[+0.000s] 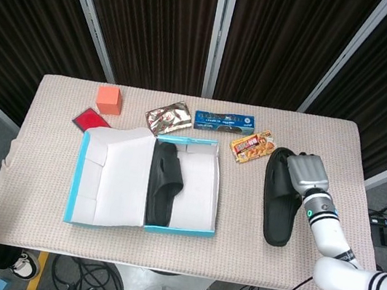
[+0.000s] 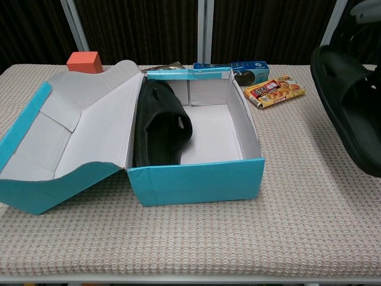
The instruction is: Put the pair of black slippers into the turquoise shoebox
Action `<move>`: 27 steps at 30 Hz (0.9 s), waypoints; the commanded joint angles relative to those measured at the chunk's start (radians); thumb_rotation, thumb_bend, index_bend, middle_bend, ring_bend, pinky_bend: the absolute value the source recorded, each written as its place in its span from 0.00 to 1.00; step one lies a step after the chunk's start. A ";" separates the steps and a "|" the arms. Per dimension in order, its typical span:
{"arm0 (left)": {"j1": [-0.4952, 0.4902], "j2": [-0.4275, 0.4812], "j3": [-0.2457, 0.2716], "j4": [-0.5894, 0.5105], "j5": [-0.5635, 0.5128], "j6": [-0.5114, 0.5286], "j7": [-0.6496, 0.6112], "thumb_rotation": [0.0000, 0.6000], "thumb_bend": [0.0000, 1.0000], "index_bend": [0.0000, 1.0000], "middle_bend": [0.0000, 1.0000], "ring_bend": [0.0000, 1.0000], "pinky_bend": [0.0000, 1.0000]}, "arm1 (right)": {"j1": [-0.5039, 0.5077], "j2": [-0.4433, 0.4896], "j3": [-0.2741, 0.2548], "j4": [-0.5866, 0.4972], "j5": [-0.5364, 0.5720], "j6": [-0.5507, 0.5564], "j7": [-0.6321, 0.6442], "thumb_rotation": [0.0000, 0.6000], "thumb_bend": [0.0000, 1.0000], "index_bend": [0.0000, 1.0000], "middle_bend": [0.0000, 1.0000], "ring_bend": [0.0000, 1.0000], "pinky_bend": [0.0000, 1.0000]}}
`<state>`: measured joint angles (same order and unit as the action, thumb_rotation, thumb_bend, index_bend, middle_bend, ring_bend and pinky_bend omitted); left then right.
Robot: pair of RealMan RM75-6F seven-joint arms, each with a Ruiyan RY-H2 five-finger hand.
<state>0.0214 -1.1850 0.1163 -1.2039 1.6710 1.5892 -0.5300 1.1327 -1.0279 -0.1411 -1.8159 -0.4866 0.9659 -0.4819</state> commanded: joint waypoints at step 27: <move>0.016 -0.003 -0.006 0.028 -0.029 0.002 -0.043 1.00 0.00 0.13 0.19 0.03 0.15 | -0.180 -0.211 0.371 0.137 -0.433 -0.065 0.567 1.00 0.05 0.60 0.53 0.30 0.42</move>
<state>0.0361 -1.1874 0.1110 -1.1769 1.6430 1.5910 -0.5714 0.9513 -1.2130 0.2174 -1.7021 -0.9051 0.9094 0.0781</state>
